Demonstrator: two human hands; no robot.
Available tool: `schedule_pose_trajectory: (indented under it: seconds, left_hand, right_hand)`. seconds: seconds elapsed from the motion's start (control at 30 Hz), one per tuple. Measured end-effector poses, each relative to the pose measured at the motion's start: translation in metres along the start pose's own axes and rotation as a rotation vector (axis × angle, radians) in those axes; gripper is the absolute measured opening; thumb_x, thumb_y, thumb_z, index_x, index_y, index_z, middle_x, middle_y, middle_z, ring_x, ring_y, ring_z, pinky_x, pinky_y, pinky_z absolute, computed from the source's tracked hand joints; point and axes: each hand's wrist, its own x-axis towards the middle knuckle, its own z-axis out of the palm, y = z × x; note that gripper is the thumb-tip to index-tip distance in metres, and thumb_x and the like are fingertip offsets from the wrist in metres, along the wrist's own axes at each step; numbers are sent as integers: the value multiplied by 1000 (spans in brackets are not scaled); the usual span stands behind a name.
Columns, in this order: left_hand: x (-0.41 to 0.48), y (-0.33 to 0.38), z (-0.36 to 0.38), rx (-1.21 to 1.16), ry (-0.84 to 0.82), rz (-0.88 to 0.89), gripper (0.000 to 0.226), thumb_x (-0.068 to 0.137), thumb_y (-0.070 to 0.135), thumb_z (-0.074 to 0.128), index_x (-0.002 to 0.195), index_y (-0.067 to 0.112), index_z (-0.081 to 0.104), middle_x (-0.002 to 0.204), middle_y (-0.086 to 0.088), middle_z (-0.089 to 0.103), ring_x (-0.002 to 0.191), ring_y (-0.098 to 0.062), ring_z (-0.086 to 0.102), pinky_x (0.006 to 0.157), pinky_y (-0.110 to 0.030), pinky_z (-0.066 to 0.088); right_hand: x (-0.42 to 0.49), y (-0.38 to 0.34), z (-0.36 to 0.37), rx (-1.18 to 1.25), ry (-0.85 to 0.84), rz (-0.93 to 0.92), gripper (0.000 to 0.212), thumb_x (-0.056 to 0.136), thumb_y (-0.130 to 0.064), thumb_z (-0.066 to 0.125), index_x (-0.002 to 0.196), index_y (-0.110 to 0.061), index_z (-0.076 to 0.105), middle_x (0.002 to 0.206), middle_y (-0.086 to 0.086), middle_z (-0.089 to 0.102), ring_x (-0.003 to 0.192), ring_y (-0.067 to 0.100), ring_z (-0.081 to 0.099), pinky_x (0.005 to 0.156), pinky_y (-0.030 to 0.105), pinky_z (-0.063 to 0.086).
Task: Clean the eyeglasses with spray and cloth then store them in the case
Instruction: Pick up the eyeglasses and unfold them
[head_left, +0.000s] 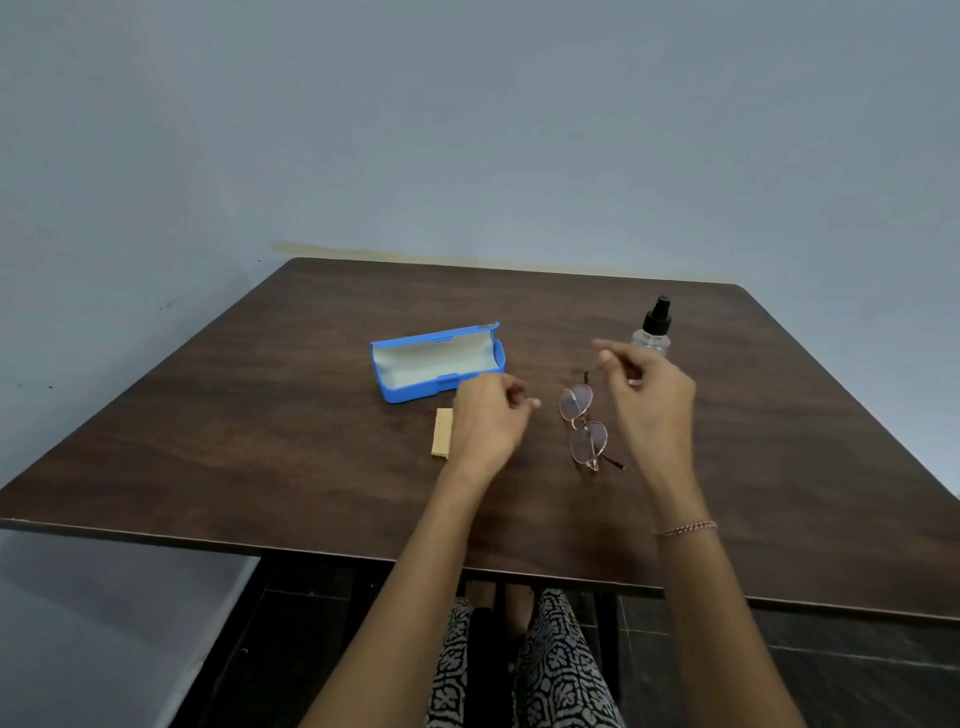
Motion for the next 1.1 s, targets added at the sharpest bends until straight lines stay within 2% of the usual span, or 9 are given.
schedule_pose_trajectory:
  seconds: [0.1,0.2,0.27,0.43,0.57,0.7,0.83,0.97,1.1]
  left_hand:
    - [4,9,28,-22,-46,-65,20,83,24,69,98,11,72,90,-4,73,89,-15,67,85,-28,51]
    - [8,12,46,-55,-53,-128,14,81,24,71,89,13,75,82,-5,74,83,-17,70,83,-34,55]
    - [10,10,55,-80,-54,-166,15,79,23,73,89,12,74,83,-6,74,83,-19,70,82,-34,56]
    - [10,6,62,-150,-43,-209,22,78,16,74,99,9,71,88,-7,74,82,-19,71,81,-36,57]
    - [8,5,60,-227,-53,-235,24,79,11,73,102,11,68,72,-2,71,62,-8,69,76,-31,58]
    - [10,4,58,-283,-74,-257,23,79,7,73,101,9,67,70,-3,69,57,-8,67,64,-23,58]
    - [10,6,55,-322,-90,-280,20,81,6,72,99,10,65,73,-5,69,54,-6,65,56,-17,56]
    - [13,6,55,-300,-105,-306,12,83,11,70,93,7,67,75,-7,72,57,-8,66,63,-21,58]
    - [17,9,54,-238,-137,-324,9,83,17,71,82,9,69,73,-6,72,59,-8,67,66,-23,58]
  right_hand:
    - [10,31,-11,-84,-57,153,19,90,-15,59,105,-15,71,83,-3,69,73,10,63,74,16,49]
    - [11,52,-11,-51,-180,305,18,88,-5,59,103,-7,69,70,-1,64,53,2,59,55,5,45]
    - [8,57,-9,21,-246,372,19,87,2,60,104,-2,66,67,2,63,43,-4,57,48,4,42]
    - [5,63,-7,110,-281,398,22,83,3,66,103,-5,65,68,6,66,48,-2,62,52,7,48]
    - [5,66,-5,127,-273,376,22,82,2,67,101,-7,66,70,8,68,51,2,64,59,11,53]
    - [6,67,-7,179,-226,368,14,87,0,61,99,-6,66,72,5,68,51,1,62,55,10,51]
    - [8,67,-12,153,-128,358,11,90,-9,60,97,-5,67,70,2,67,58,6,62,58,12,53]
    - [8,59,-13,-88,-175,299,18,83,-34,68,81,-16,70,70,-2,67,68,12,63,72,30,56]
    - [6,41,-15,-311,-247,221,32,80,-45,68,73,-14,69,71,0,61,74,16,56,64,26,42]
